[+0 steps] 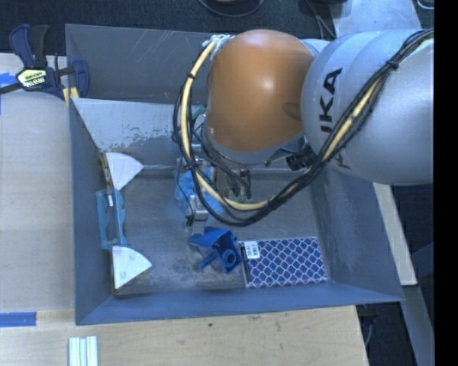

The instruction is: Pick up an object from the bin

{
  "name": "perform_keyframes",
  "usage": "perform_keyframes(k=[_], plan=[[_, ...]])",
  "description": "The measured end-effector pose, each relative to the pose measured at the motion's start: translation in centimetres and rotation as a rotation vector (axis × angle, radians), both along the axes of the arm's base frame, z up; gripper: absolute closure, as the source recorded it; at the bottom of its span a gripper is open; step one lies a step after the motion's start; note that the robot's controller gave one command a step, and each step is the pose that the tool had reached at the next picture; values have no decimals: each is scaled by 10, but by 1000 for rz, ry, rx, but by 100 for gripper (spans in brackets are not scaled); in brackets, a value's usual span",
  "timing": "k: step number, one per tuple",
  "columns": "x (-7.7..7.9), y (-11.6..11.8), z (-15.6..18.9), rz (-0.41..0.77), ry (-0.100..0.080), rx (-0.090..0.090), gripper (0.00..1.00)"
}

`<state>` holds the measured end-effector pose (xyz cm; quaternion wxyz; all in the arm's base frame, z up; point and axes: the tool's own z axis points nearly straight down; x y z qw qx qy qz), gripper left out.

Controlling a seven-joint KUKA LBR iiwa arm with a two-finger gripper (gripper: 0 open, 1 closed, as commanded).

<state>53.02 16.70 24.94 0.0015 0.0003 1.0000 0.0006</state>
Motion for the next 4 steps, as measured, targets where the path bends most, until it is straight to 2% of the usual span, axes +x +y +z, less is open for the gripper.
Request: perform_keyframes(k=[1, 2, 3, 4], plan=[[1, -2, -1, 3, 0, 1, 0], [28, 3, 64, 218, -13, 2, 0], [65, -30, -39, 52, 3, 0, 0], [93, -39, -11, 360, -21, 1, 0]])
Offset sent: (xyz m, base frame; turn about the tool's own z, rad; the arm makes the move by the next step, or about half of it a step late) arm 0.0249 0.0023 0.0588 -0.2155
